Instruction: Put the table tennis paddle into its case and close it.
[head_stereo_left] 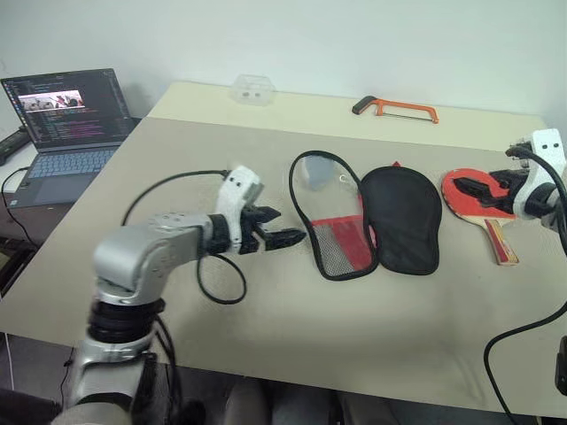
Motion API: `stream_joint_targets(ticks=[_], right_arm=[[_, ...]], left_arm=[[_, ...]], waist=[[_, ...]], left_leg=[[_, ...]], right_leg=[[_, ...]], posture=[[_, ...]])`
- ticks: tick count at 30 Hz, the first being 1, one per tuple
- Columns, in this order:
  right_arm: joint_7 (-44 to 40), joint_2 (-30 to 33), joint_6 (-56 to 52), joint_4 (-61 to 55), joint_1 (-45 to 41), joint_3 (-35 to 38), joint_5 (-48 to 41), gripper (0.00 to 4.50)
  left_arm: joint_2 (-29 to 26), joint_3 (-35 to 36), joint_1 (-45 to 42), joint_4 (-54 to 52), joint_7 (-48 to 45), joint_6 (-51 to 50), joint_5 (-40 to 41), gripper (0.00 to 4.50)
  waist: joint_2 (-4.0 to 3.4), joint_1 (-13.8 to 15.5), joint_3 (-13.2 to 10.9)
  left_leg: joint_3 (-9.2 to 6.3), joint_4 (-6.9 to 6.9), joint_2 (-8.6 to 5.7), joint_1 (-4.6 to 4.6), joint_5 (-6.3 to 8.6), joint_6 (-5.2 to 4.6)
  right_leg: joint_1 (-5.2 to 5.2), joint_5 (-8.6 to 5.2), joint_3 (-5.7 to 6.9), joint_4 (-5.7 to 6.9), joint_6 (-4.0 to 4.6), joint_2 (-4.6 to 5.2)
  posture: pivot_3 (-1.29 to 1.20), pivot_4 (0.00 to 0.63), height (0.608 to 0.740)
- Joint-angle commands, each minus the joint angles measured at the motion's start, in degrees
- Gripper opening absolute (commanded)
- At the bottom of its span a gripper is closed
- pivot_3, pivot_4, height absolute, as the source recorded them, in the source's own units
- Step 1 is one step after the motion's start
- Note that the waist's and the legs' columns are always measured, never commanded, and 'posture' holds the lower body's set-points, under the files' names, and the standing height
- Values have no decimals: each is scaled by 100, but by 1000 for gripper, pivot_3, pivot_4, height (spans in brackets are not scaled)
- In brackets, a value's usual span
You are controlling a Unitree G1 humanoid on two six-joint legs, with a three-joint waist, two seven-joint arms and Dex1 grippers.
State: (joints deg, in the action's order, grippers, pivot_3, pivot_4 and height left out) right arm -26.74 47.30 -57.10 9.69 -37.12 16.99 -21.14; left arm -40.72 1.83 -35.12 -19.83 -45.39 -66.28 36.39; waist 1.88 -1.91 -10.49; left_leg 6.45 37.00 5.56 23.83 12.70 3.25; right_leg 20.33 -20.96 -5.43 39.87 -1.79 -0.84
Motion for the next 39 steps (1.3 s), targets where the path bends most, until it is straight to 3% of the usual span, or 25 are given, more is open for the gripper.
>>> stream_joint_targets(ticks=[1,6,13,27,39], right_arm=[[448,92,-260,320,-235,217,208,4500],[213,386,-909,719,-324,-318,333,4500],[-56,619,-911,905,-282,-229,272,4500],[-477,396,213,1784,-264,-621,581,4500],[-540,216,161,2362,-392,-693,642,4500]], left_arm=[[-356,70,-50,165,-803,787,43,4362],[-600,-107,22,323,-1365,1248,19,4362],[-687,-156,284,72,-1643,1348,167,4362],[-436,-433,239,54,-1554,1408,146,4362],[-458,-417,338,-102,-1473,1395,174,4362]], waist=[[-2,-1,1],[-3,-1,1],[-5,-1,0],[-5,-3,0],[-5,-3,0]], left_leg=[[1,0,-2,-1,0,0],[4,0,-6,-1,0,-1],[13,-6,-1,11,1,0],[12,-2,-3,8,1,-1],[11,0,-4,8,0,-1]], right_leg=[[-1,0,1,-1,0,0],[1,0,-3,1,0,-1],[20,0,-11,-3,0,-6],[18,0,-12,3,0,-7],[17,0,-12,5,0,-6]], posture=[[0,150,740],[0,150,740],[0,150,740],[0,150,740],[0,150,740]])
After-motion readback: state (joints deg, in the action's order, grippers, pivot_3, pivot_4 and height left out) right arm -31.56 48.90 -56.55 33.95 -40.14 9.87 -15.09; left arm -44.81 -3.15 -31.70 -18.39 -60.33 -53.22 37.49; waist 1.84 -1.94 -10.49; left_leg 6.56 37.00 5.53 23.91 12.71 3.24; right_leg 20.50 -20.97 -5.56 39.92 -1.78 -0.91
